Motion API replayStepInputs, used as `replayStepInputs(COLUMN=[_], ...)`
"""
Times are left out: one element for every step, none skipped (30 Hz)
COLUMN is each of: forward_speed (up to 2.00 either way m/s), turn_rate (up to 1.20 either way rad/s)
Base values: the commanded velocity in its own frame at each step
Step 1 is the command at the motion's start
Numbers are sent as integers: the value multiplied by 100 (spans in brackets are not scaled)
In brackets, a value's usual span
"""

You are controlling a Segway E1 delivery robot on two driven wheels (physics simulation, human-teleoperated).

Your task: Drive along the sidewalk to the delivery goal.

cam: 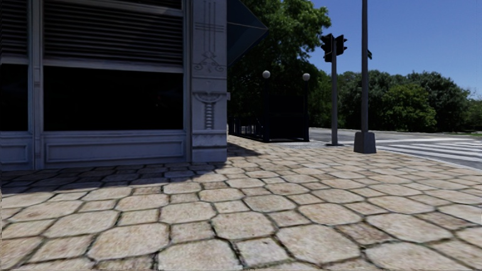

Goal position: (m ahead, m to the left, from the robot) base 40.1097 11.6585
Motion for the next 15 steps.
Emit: replayStepInputs(forward_speed=[135,135,135,135,200,200,200,200,200,200,200,200,200,200,200], turn_rate=[-45,-45,-45,-45,-45,-45,-45,-45,-45,-45,-43,-43,-43,-43,-43])
